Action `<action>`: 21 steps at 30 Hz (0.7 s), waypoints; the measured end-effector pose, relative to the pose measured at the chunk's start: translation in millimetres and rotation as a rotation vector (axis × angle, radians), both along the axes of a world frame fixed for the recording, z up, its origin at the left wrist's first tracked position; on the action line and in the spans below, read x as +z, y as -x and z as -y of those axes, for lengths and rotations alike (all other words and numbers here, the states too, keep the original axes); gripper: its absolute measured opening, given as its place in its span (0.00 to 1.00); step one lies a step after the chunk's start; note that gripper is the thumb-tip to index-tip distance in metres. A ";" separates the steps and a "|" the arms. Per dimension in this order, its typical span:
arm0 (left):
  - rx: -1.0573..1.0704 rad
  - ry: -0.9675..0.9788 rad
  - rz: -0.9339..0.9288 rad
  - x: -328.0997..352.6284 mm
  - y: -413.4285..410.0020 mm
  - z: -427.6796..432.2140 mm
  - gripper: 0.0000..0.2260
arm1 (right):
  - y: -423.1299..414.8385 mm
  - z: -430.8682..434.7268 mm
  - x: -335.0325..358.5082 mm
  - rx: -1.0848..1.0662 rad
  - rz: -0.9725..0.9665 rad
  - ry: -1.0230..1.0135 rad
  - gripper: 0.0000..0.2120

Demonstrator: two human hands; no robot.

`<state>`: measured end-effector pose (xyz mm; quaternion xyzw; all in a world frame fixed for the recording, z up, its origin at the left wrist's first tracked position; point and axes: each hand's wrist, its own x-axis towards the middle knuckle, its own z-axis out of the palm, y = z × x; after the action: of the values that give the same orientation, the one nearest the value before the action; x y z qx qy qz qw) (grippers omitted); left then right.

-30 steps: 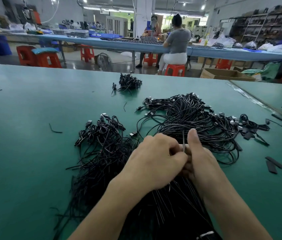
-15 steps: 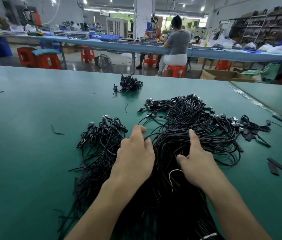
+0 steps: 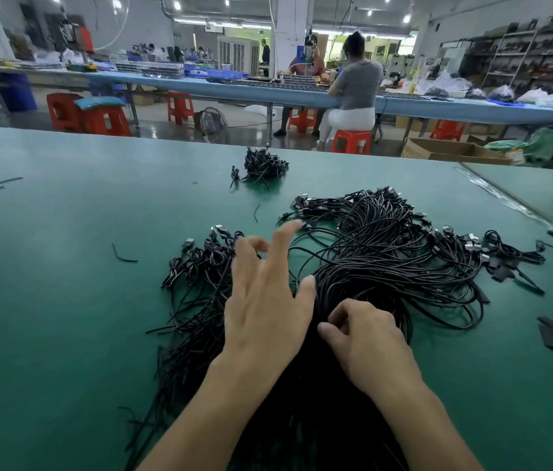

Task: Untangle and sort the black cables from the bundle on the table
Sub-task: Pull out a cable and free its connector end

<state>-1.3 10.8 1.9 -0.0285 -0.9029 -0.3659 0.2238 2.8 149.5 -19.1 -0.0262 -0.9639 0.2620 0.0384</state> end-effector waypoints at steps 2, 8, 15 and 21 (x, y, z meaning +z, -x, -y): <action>0.052 0.119 -0.127 -0.8 2.8 -0.4 0.24 | 2.7 -1.7 -0.7 -0.006 0.002 0.056 0.05; -0.118 -0.051 0.105 -10.7 9.1 -5.4 0.04 | 5.0 -6.9 10.8 -0.009 -0.013 0.414 0.09; -0.230 -0.686 0.487 6.4 14.0 -9.8 0.32 | -19.0 1.4 44.6 0.495 -0.094 0.575 0.07; -0.470 -1.162 0.711 13.3 6.0 -4.7 0.13 | -31.2 -3.8 58.5 0.610 0.201 0.350 0.11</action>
<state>-7.3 15.5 15.2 0.0226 -0.5507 -0.8126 -0.1894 34.1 153.3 39.3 0.2309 -0.8668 0.4188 -0.1416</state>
